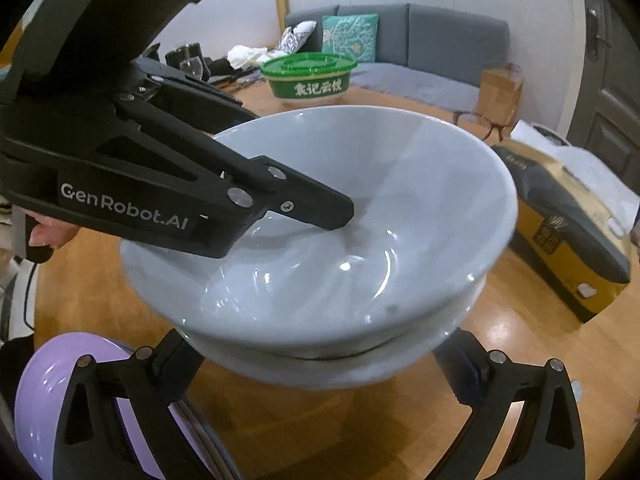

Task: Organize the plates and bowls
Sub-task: 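Carry the bowl stack with the left tool and lower it onto the purple plate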

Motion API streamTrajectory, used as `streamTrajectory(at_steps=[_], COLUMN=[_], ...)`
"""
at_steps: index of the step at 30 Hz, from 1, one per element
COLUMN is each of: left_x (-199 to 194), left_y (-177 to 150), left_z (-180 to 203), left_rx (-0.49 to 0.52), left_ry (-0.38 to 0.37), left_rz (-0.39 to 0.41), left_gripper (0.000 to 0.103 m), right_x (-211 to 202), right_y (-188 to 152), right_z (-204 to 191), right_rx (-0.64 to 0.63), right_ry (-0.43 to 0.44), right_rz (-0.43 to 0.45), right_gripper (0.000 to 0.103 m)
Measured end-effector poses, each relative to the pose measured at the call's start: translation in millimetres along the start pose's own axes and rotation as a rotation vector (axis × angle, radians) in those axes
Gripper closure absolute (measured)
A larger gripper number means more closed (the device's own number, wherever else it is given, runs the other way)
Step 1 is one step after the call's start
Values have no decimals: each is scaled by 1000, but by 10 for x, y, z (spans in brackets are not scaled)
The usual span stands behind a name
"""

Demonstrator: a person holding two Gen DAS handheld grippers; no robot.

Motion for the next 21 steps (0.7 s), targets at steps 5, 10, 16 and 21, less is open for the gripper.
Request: streamTrajectory(at_steps=[5, 10, 16, 21], left_x=[-139, -261, -427, -591], left_y=[47, 78, 72, 37], left_z=[74, 107, 129, 136], left_rx=[18, 25, 34, 40], left_ry=[11, 11, 21, 29], left_rz=[29, 45, 69, 86], left_gripper=[71, 71, 71, 71], right_x=[-144, -268, -434, -537], right_y=[33, 50, -2, -11], right_z=[13, -43, -200, -344], right_rx=[5, -1, -5, -7], right_ry=[-24, -42, -57, -67], right_rz=[26, 44, 65, 78], right_gripper=[4, 4, 4, 4])
Point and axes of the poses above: each gripper's, at about its wrist camera, not at the fingertips, and x roughly the way its jaws point, z to its right, y to its top, the point moved 1 cm from there along x, roughly the way its jaws point, and after that the axes turned 7 degrees about y, right-handed, at the moved point
